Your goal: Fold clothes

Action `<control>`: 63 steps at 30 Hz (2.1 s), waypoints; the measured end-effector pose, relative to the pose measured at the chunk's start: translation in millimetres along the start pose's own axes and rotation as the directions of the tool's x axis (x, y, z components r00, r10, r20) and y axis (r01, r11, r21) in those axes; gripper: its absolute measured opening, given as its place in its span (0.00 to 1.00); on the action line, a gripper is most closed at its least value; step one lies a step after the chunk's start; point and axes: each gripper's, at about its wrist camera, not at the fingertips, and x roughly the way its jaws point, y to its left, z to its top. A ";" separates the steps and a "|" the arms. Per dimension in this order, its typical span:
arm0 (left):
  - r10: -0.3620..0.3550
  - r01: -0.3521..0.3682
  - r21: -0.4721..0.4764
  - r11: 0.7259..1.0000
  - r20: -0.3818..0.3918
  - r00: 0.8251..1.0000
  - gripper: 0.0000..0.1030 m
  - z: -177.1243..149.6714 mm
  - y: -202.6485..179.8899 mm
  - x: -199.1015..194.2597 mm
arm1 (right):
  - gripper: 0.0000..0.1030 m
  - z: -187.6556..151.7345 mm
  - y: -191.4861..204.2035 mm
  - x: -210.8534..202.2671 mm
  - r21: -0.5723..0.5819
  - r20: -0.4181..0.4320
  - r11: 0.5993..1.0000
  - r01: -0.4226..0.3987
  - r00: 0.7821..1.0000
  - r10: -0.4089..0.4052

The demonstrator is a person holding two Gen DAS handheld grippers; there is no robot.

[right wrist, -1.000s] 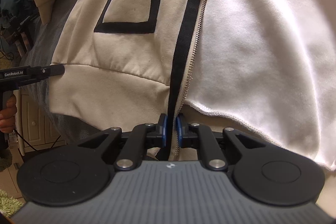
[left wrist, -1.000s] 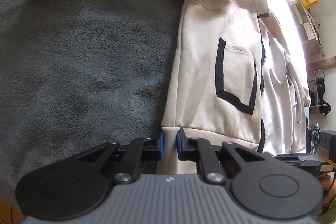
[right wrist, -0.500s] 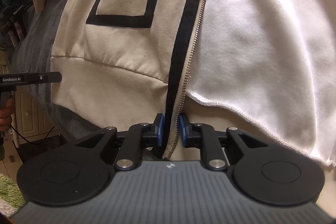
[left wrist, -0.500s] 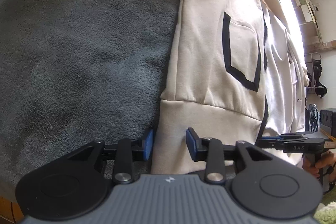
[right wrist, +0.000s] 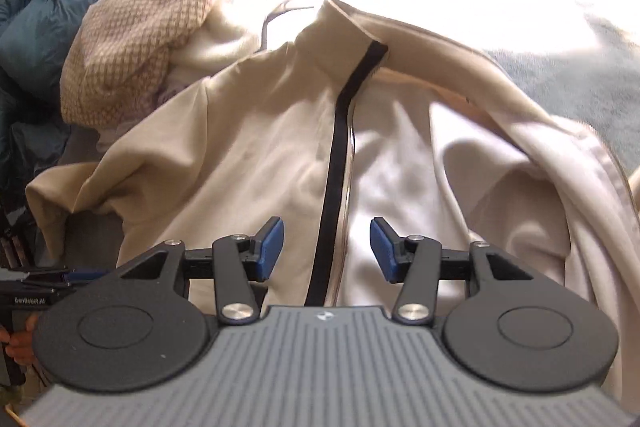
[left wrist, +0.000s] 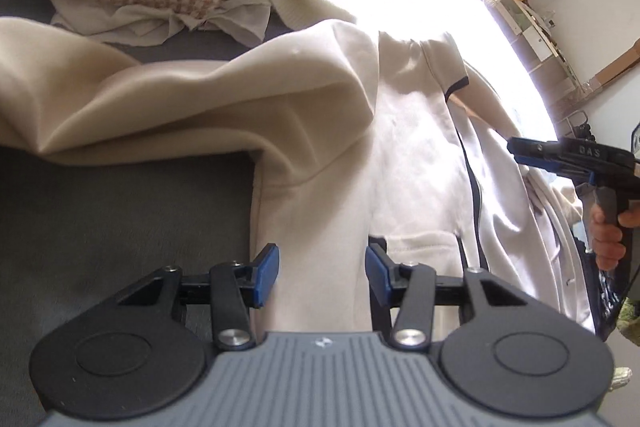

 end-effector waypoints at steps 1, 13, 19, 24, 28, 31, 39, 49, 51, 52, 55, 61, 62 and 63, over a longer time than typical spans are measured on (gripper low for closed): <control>0.021 -0.021 -0.009 1.000 0.004 1.000 0.47 5.1 -0.6 7.9 | 0.47 19.7 -2.9 15.1 -0.011 0.041 1.000 0.012 0.999 -0.012; 0.054 -0.054 -0.039 0.998 -0.012 0.998 0.46 10.2 1.6 55.8 | 0.47 96.0 -16.5 60.5 -0.380 0.128 0.878 0.292 0.956 -0.262; 0.059 -0.060 -0.034 0.998 -0.008 0.998 0.46 9.0 0.2 61.8 | 0.42 115.2 -45.8 104.3 -0.556 -0.028 0.809 0.193 0.968 -0.250; 0.096 -0.096 -0.018 0.995 -0.001 0.995 0.46 5.9 -5.7 59.2 | 0.09 130.1 -26.6 98.0 -0.595 0.063 0.763 0.255 0.960 -0.272; 0.107 -0.107 -0.002 0.994 0.000 0.994 0.46 4.9 -7.6 57.8 | 0.08 132.0 -16.4 118.7 -0.655 0.126 0.684 0.321 0.939 -0.320; 0.109 -0.110 0.015 0.994 0.002 0.994 0.46 3.4 -8.1 57.3 | 0.11 126.5 -24.9 149.5 -0.658 0.117 0.675 0.333 0.931 -0.346; 0.102 -0.102 0.004 0.995 0.003 0.995 0.46 3.0 -5.7 52.6 | 0.44 122.5 -22.5 93.4 -0.607 0.192 0.675 0.419 0.902 -0.386; 0.111 -0.111 0.001 0.994 0.026 0.993 0.46 -0.9 -7.1 50.2 | 0.19 109.8 41.6 119.8 -0.521 -0.048 0.854 0.006 0.998 -0.036; 0.106 -0.106 -0.001 0.994 0.029 0.994 0.46 -1.7 -6.5 48.9 | 0.17 104.4 33.8 156.0 -0.466 -0.060 0.882 0.068 0.992 -0.108; 0.102 -0.102 -0.003 0.995 0.030 0.994 0.46 -2.0 -6.0 47.2 | 0.16 104.6 26.2 160.6 -0.407 -0.053 0.911 0.059 0.995 -0.088; 0.098 -0.097 -0.031 0.995 0.032 0.995 0.47 -4.2 -2.2 34.8 | 0.16 106.5 25.2 151.1 -0.342 -0.046 0.937 0.066 0.995 -0.087; 0.152 -0.137 -0.162 0.977 0.087 0.984 0.52 -28.9 23.7 -35.4 | 0.19 91.7 49.8 78.5 -0.369 -0.021 0.929 0.037 0.999 -0.049; 0.193 -0.172 -0.182 0.968 0.109 0.975 0.52 -33.9 30.6 -49.8 | 0.19 86.8 55.6 63.8 -0.361 -0.020 0.933 0.010 1.000 -0.018; 0.247 -0.218 -0.196 0.956 0.135 0.960 0.52 -37.3 37.1 -64.7 | 0.20 81.5 61.7 49.8 -0.351 -0.021 0.936 -0.019 1.000 0.013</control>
